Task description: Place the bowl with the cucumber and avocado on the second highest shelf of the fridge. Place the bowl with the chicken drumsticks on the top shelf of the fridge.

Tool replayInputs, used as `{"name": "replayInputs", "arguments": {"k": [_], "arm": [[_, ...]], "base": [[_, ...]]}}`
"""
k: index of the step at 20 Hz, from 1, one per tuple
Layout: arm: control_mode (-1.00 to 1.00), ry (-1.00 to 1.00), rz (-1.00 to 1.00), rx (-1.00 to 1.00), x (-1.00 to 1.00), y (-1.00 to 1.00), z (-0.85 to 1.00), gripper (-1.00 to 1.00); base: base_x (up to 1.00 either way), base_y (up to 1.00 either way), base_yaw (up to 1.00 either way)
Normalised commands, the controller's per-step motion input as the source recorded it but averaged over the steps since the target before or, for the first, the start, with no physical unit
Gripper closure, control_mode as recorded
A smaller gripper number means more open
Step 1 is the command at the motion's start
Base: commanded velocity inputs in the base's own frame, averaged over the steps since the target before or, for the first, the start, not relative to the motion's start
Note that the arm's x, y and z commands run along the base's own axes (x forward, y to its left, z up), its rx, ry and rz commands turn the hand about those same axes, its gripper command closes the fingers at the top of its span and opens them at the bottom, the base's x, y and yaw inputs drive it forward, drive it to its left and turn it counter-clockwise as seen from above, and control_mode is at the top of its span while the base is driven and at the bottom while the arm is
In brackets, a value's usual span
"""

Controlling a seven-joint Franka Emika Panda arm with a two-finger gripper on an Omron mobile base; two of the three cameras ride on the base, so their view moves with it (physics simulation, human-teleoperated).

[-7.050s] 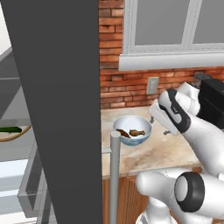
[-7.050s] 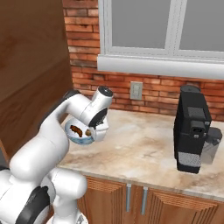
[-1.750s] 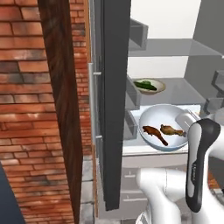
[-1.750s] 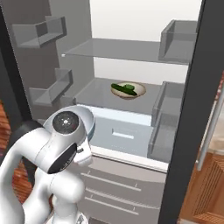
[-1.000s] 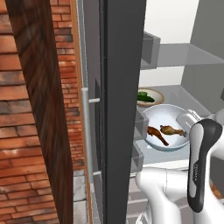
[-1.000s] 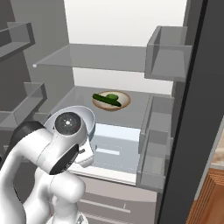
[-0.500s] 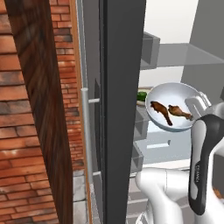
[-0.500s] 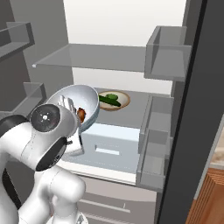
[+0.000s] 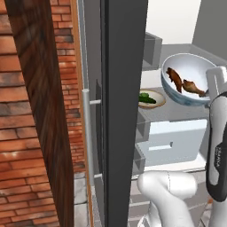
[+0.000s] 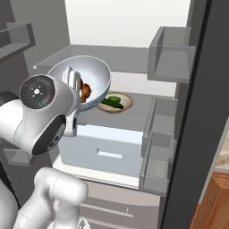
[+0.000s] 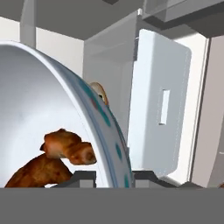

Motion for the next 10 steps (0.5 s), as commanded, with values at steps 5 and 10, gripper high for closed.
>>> {"name": "replayInputs", "arguments": {"k": [5,10], "arm": [[-1.00,-0.23,-0.02,-0.01,0.07,0.00,0.37,1.00],[-1.00,-0.05,-0.11,0.00,0.82,0.00,0.64,1.00]], "base": [[0.00,0.00,0.00],[0.00,0.00,0.00]]}}
